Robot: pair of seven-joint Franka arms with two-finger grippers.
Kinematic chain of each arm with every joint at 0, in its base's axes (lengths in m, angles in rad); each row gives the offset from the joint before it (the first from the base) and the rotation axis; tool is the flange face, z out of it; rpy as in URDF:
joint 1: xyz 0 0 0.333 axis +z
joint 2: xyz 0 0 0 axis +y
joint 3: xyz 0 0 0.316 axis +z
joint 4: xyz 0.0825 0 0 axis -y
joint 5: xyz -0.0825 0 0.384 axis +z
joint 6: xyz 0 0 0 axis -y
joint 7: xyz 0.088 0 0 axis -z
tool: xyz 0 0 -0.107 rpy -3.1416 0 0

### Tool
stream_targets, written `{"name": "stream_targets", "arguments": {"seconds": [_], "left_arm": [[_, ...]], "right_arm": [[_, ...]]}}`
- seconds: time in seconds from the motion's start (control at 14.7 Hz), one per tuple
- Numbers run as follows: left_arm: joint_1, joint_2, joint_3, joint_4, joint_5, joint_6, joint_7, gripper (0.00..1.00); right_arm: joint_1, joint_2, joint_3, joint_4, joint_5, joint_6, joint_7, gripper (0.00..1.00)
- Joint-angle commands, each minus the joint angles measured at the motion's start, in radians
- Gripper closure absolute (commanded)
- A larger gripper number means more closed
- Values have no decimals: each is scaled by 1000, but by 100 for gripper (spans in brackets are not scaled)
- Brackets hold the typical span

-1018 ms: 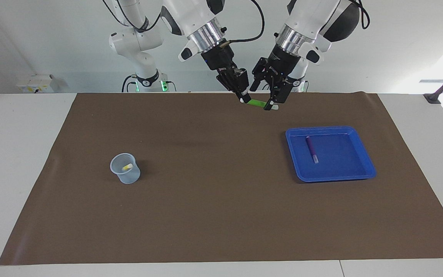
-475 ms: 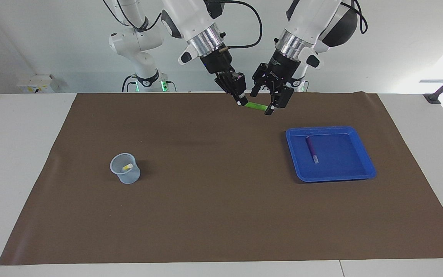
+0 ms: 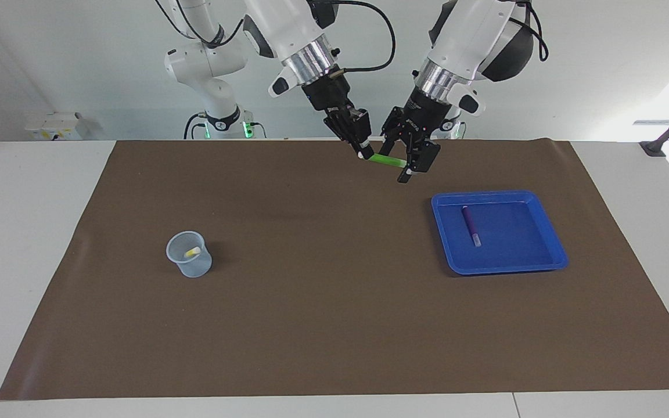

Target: Right arm passes pens to left for tray arrangement

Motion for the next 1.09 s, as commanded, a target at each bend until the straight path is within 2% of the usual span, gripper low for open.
{"name": "stream_targets", "arguments": {"seconds": [0.0,0.2,0.48,0.61,0.81,1.02], "left_arm": [[-10,-14,5,-7,14,0,2,23],[-6,-10,5,12,14,-17,1,36],[-4,-10,7,12,14,-17,-1,47],[-6,-10,7,13,14,-17,-2,65],[-1,-9,7,24,14,-19,-2,100],[-4,-9,7,25,49,-8,2,100]], "right_arm": [[-8,-23,3,-32,10,25,-37,100],[-8,-23,3,-32,13,25,-38,100],[-8,-23,3,-32,15,25,-38,100],[-10,-23,3,-32,16,25,-38,100],[-14,-22,3,-32,16,25,-38,100],[-14,-22,3,-32,16,25,-40,100]]}}
